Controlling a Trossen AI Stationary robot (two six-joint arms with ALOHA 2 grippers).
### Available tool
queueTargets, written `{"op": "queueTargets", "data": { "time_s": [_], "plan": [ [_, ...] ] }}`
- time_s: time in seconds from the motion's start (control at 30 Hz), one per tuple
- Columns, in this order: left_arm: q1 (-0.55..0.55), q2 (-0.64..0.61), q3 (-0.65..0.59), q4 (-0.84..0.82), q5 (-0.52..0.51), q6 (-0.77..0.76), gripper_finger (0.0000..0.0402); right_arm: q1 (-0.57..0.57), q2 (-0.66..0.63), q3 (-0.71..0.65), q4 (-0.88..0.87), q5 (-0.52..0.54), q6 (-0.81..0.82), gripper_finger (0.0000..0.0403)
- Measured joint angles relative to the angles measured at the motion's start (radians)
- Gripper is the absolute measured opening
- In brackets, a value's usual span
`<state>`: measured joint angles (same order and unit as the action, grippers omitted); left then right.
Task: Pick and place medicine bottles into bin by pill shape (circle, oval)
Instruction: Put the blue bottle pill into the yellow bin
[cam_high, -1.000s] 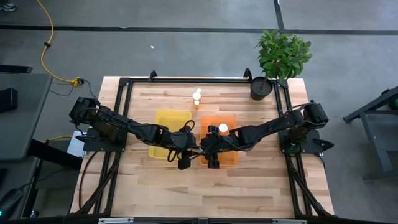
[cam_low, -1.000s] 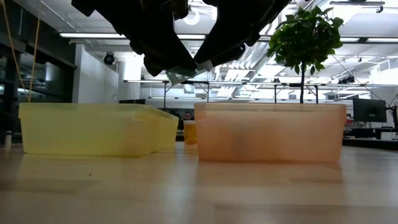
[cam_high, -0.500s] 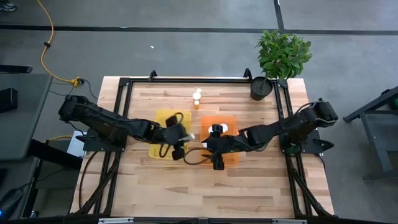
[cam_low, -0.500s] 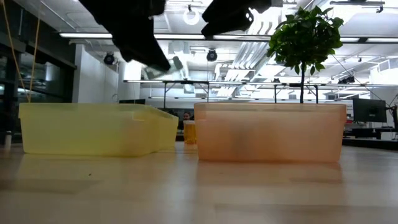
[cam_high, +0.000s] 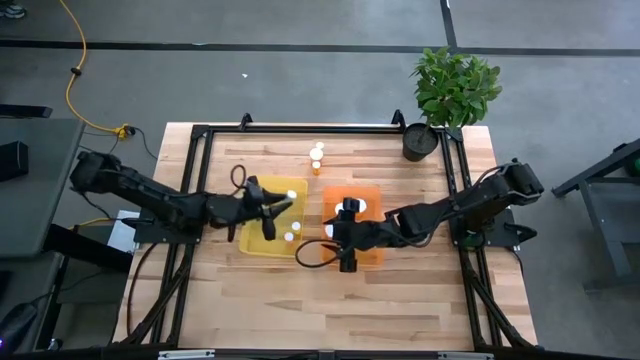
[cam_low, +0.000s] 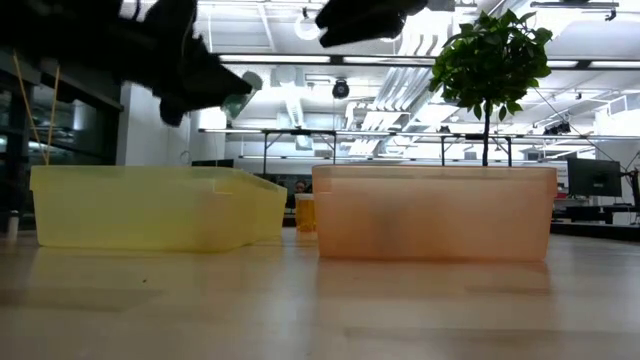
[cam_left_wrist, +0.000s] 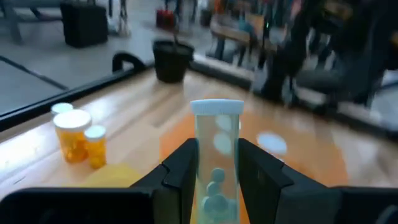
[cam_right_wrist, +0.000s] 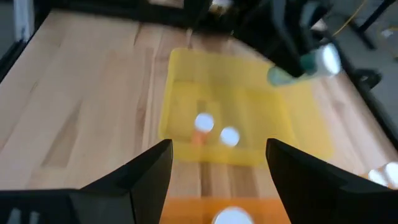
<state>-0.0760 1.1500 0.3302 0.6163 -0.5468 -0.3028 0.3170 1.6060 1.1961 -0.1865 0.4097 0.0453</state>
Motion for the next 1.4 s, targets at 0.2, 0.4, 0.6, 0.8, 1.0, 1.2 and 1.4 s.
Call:
{"op": "queueTargets", "data": {
  "time_s": [0.2, 0.4, 0.6, 0.8, 1.0, 1.2, 1.4],
  "plan": [
    [0.006, 0.064, -0.167, 0.354, 0.0, -0.024, 0.0091, -0.025, 0.004, 0.0, 0.106, 0.035, 0.005, 0.0252],
    [-0.062, 0.14, -0.191, 0.385, -0.139, -0.005, 0.0091, -0.055, 0.051, 0.0, 0.156, 0.033, 0.064, 0.0252],
    [-0.077, 0.226, -0.189, 0.438, -0.201, 0.025, 0.0091, -0.099, 0.134, 0.0, 0.232, 0.022, 0.079, 0.0252],
    [-0.077, 0.288, -0.189, 0.463, -0.202, 0.052, 0.0091, -0.157, 0.208, 0.0, 0.433, -0.043, 0.127, 0.0247],
    [-0.077, 0.303, -0.189, 0.525, -0.202, 0.092, 0.0091, -0.22, 0.21, 0.0, 0.406, 0.015, 0.249, 0.0139],
    [-0.077, 0.303, -0.189, 0.566, -0.199, 0.115, 0.0091, -0.259, 0.26, 0.001, 0.443, 0.0, 0.31, 0.0019],
    [-0.077, 0.303, -0.189, 0.572, -0.194, 0.116, 0.0091, -0.288, 0.329, -0.001, 0.475, -0.053, 0.373, 0.0005]
  ]
}}
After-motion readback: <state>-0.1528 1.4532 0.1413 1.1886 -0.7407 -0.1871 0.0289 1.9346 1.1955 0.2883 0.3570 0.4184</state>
